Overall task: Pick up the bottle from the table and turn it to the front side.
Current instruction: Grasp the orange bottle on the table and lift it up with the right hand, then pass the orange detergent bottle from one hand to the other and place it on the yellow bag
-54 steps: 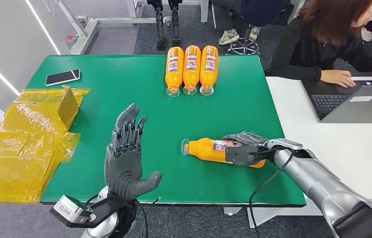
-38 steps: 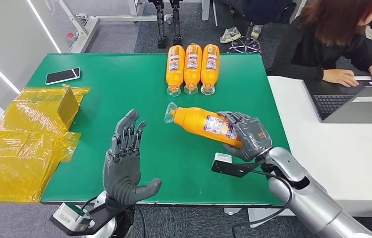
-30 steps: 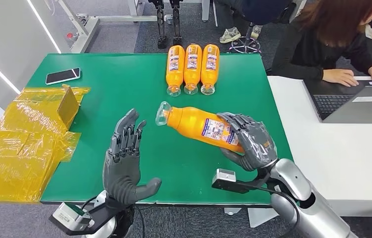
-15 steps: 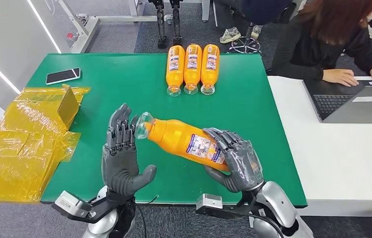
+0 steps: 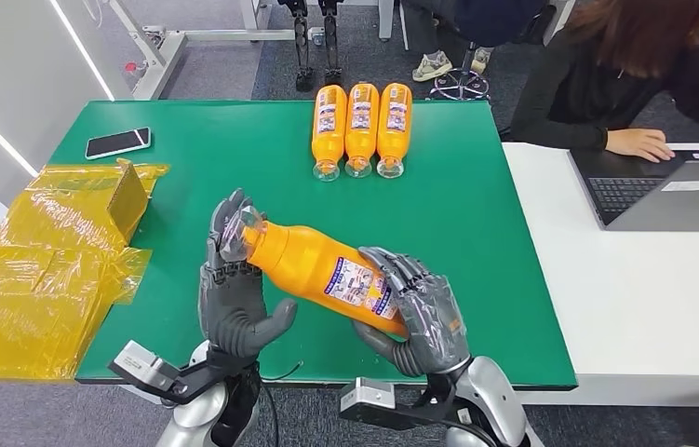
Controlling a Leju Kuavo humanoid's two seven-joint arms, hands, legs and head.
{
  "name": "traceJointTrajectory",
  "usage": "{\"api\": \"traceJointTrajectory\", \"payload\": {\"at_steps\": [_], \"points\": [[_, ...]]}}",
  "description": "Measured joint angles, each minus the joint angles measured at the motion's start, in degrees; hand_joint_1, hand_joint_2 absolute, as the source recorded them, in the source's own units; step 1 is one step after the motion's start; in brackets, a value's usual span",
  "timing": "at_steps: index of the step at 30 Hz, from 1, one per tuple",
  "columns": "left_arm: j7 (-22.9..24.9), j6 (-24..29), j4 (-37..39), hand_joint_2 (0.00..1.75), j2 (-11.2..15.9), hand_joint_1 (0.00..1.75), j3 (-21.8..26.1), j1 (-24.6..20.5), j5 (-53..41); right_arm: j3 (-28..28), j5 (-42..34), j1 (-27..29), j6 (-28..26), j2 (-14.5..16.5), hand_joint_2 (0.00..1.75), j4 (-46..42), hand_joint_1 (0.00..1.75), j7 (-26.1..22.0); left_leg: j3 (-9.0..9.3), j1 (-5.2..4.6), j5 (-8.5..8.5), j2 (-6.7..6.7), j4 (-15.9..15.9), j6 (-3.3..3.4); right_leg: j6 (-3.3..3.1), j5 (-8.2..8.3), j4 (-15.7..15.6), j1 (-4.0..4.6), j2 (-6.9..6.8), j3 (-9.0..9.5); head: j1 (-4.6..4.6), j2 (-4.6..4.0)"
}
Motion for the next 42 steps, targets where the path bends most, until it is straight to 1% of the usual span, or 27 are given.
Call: {"api": "traceJointTrajectory", "payload": {"at_steps": [5, 12, 20, 21, 23, 25, 27, 31, 33, 36, 37, 40, 42], "points": [[0.0, -2.5, 0.0, 1.75, -0.3, 0.00, 0.5, -0.1, 1.2, -0.9, -2.7, 0.8, 1.9, 1.5, 1.75, 0.7, 1.75, -1.7, 0.00, 0.00, 0.00, 0.00, 0.0, 0.00, 0.00, 0.00, 0.0, 0.00, 0.00, 0.00, 0.01, 0.00], [0.0, -8.7, -0.2, 1.75, -0.5, 0.00, 1.7, 0.0, 4.2, -1.0, -6.4, 2.3, 5.0, 3.3, 1.75, 4.7, 1.75, -3.8, 0.00, 0.00, 0.00, 0.00, 0.0, 0.00, -0.02, -0.02, 0.0, 0.01, 0.00, -0.01, 0.01, 0.00], [0.0, -13.0, 0.1, 1.75, -0.8, 0.00, 3.1, -0.1, 6.0, 1.7, -7.6, 4.3, 5.3, 4.5, 1.75, 10.9, 1.75, -5.1, 0.00, 0.00, -0.01, 0.02, 0.0, -0.01, -0.04, -0.03, 0.0, 0.00, 0.01, -0.02, 0.02, 0.00], [0.0, -13.5, 0.2, 1.75, -0.8, 0.04, 3.1, -0.1, 6.2, 1.9, -7.6, 4.4, 5.2, 4.6, 1.75, 11.5, 1.75, -4.9, 0.01, 0.00, -0.01, 0.03, 0.0, -0.01, -0.04, -0.03, 0.0, 0.00, 0.02, -0.03, 0.01, 0.00], [0.0, -14.1, 0.5, 1.75, -0.8, 0.71, 3.2, -0.1, 6.5, 2.6, -7.5, 4.7, 5.0, 4.9, 1.75, 12.5, 1.75, -4.6, 0.00, 0.00, -0.01, 0.03, 0.0, -0.02, -0.04, -0.04, 0.0, 0.00, 0.02, -0.03, 0.01, 0.00], [0.0, -14.4, 0.7, 1.75, -0.8, 1.51, 3.2, -0.1, 6.6, 3.0, -7.5, 5.3, 4.5, 5.1, 1.75, 13.1, 1.75, -4.3, 0.00, 0.00, -0.01, 0.03, 0.0, -0.02, -0.04, -0.04, 0.0, 0.00, 0.02, -0.03, 0.01, 0.00], [0.0, -14.5, 0.9, 1.75, -0.8, 1.71, 3.3, -0.1, 6.4, 3.3, -7.5, 5.6, 3.8, 5.2, 1.75, 13.4, 1.75, -4.1, 0.00, 0.00, -0.02, 0.04, 0.0, -0.02, -0.04, -0.04, 0.0, 0.00, 0.04, -0.04, 0.01, 0.00], [0.0, -14.6, 0.9, 1.75, -0.8, 1.75, 3.6, -0.1, 5.9, 3.4, -7.2, 5.9, 2.9, 5.2, 1.75, 13.4, 1.75, -3.8, 0.00, 0.00, -0.02, 0.05, 0.0, -0.02, -0.04, -0.04, 0.0, 0.00, 0.05, -0.04, 0.00, 0.00], [0.0, -14.6, 0.9, 1.75, -0.8, 1.74, 3.6, -0.1, 5.7, 3.4, -6.9, 6.0, 2.5, 5.2, 1.75, 13.1, 1.75, -3.6, 0.00, 0.00, -0.02, 0.05, 0.0, -0.02, -0.04, -0.04, 0.0, 0.00, 0.05, -0.04, 0.00, 0.00], [0.0, -14.5, 0.9, 1.75, -0.8, 1.59, 3.6, -0.1, 5.6, 3.0, -6.1, 6.1, 1.7, 5.2, 1.75, 12.5, 1.75, -3.3, 0.00, 0.00, -0.02, 0.05, 0.0, -0.03, -0.04, -0.04, 0.0, 0.00, 0.05, -0.04, 0.00, 0.00], [0.0, -14.5, 0.9, 1.75, -0.8, 1.60, 3.6, -0.1, 5.6, 2.8, -5.9, 6.1, 1.5, 5.2, 1.75, 12.1, 1.75, -3.2, 0.00, 0.00, -0.02, 0.05, 0.0, -0.03, -0.04, -0.04, 0.0, 0.00, 0.05, -0.04, 0.00, 0.00], [0.0, -14.2, 0.9, 1.75, -0.9, 1.75, 3.6, -0.2, 5.5, 2.3, -5.1, 6.2, 1.0, 5.2, 1.75, 11.0, 1.75, -2.9, 0.00, 0.00, -0.02, 0.05, 0.0, -0.02, -0.04, -0.03, 0.0, 0.00, 0.04, -0.04, 0.00, 0.00], [0.0, -14.1, 0.9, 1.75, -1.0, 1.75, 3.6, -0.4, 5.5, 1.9, -4.5, 6.5, 0.8, 5.2, 1.75, 10.2, 1.75, -2.7, 0.00, 0.00, -0.02, 0.04, 0.0, -0.02, -0.04, -0.03, 0.0, 0.00, 0.03, -0.03, 0.00, 0.00]]}}
